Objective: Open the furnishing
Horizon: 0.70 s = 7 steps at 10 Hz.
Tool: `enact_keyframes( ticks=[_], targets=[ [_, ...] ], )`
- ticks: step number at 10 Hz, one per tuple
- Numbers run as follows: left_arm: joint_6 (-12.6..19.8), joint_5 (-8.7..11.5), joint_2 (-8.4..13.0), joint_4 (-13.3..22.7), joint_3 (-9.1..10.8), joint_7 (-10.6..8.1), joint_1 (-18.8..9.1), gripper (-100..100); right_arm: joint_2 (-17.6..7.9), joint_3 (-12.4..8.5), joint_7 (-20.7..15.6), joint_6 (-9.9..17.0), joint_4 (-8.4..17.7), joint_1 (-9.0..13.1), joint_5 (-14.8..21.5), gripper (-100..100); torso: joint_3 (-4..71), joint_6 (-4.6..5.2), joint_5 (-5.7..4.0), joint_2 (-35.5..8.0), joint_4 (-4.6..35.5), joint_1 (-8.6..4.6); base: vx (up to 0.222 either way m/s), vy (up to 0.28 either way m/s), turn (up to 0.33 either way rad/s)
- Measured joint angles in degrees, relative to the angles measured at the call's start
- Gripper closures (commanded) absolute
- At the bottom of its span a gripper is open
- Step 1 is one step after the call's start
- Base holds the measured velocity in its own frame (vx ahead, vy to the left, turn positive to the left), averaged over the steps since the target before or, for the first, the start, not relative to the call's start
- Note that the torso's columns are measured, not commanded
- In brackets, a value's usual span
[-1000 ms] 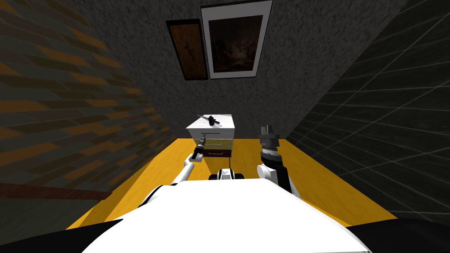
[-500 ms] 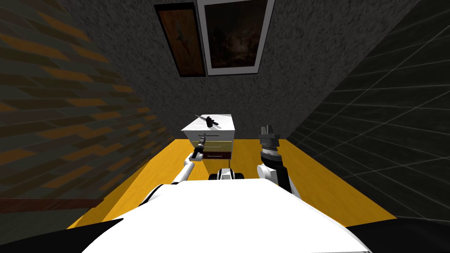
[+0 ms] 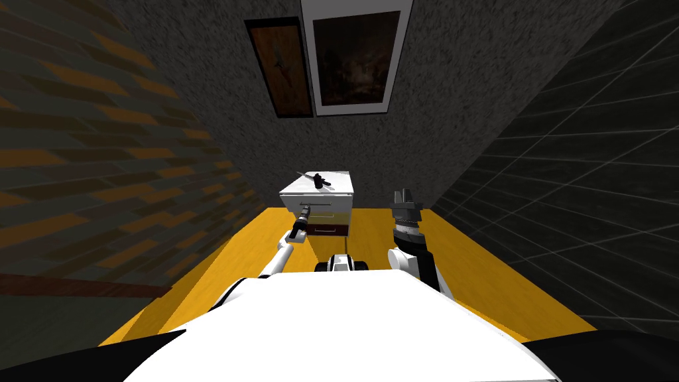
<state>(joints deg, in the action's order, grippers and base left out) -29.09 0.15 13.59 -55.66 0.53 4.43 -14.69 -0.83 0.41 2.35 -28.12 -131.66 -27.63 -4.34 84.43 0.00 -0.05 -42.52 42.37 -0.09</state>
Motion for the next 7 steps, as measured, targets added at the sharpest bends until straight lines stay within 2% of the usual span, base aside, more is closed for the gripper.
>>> enact_keyframes(
  ticks=[7],
  targets=[
    [0.4, -0.1, 0.3, -0.5, -0.89, -0.62, 0.4, 100, 0.0, 0.0, 0.0, 0.0, 0.0, 0.0, 0.0, 0, 0.1, -0.04, 0.03, 0.1, -0.1, 0.07, -0.125, 0.012, 0.005]
  ],
)
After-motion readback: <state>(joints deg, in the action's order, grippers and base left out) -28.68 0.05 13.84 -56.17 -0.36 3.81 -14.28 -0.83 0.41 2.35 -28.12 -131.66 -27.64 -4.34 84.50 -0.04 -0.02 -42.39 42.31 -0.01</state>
